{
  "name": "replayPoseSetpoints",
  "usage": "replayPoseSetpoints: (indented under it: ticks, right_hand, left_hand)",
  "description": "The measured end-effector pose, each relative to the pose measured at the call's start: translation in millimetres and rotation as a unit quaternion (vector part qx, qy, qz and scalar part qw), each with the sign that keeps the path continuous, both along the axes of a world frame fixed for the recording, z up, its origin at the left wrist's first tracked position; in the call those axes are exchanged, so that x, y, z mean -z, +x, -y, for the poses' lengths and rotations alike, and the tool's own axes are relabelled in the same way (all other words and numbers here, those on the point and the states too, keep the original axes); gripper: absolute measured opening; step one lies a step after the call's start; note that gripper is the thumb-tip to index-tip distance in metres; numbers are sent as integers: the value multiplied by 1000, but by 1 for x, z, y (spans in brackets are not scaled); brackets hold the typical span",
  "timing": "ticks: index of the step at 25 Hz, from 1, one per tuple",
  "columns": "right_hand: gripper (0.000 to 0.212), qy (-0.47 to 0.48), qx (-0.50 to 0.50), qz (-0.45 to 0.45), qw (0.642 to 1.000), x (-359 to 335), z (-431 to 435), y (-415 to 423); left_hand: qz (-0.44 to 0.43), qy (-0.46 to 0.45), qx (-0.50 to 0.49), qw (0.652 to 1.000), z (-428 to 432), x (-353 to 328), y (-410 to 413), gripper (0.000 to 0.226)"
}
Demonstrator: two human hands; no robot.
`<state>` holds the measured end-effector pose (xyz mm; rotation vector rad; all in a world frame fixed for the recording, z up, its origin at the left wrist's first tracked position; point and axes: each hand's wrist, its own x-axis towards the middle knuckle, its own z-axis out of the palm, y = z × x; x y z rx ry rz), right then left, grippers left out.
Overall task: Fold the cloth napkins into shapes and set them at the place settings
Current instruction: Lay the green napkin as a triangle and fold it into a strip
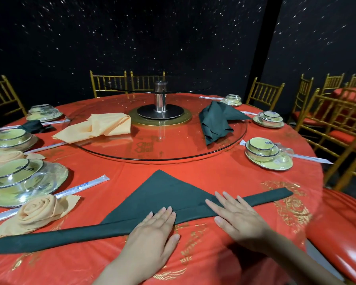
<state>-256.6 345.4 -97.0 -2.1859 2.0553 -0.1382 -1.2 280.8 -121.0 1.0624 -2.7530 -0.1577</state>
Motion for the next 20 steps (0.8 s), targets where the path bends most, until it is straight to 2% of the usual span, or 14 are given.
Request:
replayPoseSetpoints:
  ticks: [5, 16, 18, 20]
  right_hand:
    - [102, 1, 38, 6, 999, 2, -5, -20]
    - [115, 22, 120, 8, 992, 3, -12, -57]
    - [114, 13, 143, 2, 990, 5, -12, -65]
    - [100, 18, 153, 4, 988, 4, -13, -74]
  left_hand:
    - [18, -44, 5, 999, 2, -3, 1, 67]
    - [-10, -69, 14, 997, 5, 1, 1, 69]
    - [-19, -76, 15, 997, 6, 2, 1, 69]
    - [-15, -71, 19, 997, 7, 2, 2, 69]
